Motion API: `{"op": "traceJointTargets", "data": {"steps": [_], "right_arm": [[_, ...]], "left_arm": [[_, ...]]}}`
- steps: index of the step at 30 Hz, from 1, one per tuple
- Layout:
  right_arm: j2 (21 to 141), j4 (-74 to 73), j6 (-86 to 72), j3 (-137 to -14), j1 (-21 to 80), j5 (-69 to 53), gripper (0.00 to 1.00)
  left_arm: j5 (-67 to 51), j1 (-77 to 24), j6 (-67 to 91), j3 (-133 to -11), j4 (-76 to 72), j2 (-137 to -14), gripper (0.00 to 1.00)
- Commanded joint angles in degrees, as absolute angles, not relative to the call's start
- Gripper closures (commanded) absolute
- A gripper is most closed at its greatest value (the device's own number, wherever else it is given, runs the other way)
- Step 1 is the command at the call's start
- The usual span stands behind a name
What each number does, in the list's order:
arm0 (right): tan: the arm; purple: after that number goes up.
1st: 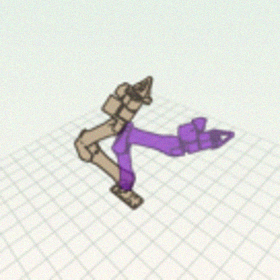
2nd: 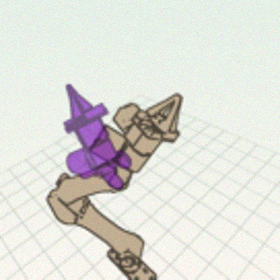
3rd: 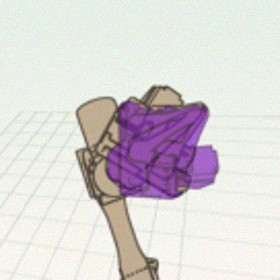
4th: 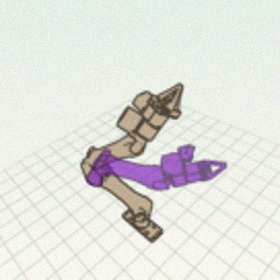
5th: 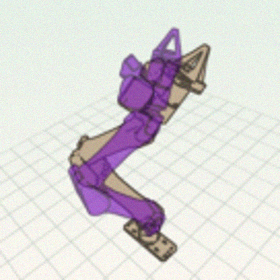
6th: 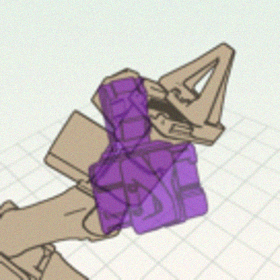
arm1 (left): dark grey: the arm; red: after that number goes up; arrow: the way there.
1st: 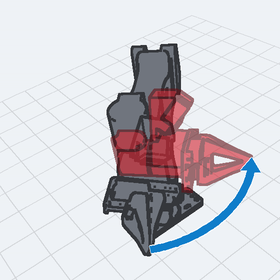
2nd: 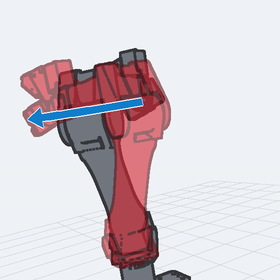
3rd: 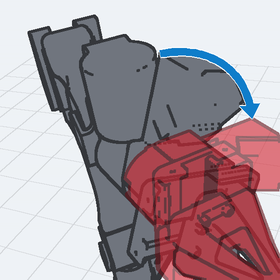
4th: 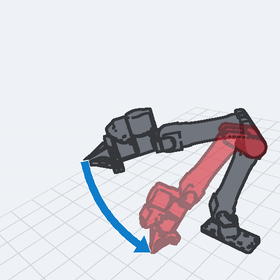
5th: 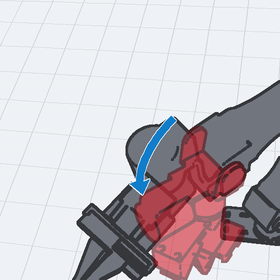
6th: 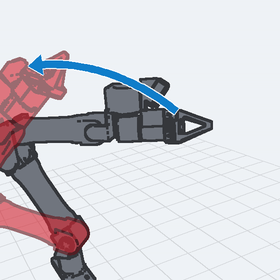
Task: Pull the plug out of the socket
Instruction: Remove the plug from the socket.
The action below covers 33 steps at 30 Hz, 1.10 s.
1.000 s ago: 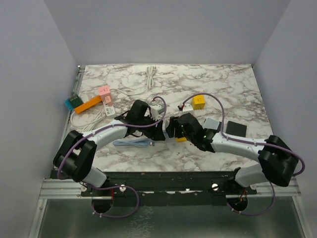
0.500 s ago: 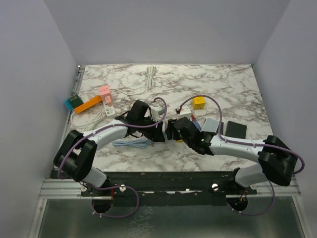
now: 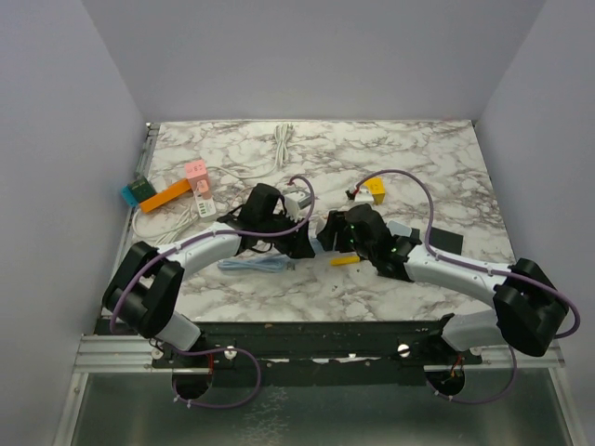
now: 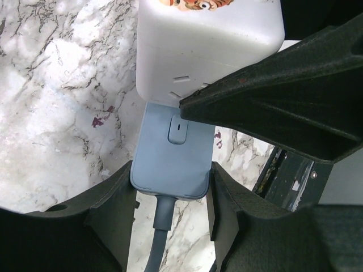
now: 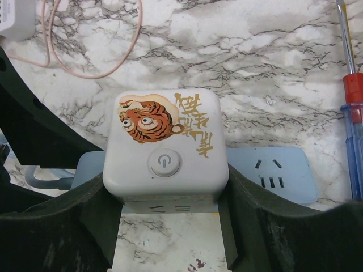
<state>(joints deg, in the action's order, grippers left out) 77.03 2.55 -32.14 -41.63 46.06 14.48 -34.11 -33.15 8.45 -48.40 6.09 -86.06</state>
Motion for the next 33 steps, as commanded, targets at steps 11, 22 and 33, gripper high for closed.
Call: {"op": "traceJointTargets", "data": {"steps": [11,22,33], "right_arm": [[76.9,2.6,-34.3,-42.2,46.6,18.3,1.0],[78.0,4.8,-28.9,-41.6,56.2,27.7,1.0],[80.1,5.5,-27.7,-41.8,60.4,32.6,1.0]], "left_arm": [[-24.0,-32.1,8.5,-47.8,13.8,-89.0,1.0],[-24.3,-31.7,9.0,-48.2,14.3,-89.7,1.0],[-24.8,-31.5,9.2,-48.2,14.3,-89.8,1.0]]}}
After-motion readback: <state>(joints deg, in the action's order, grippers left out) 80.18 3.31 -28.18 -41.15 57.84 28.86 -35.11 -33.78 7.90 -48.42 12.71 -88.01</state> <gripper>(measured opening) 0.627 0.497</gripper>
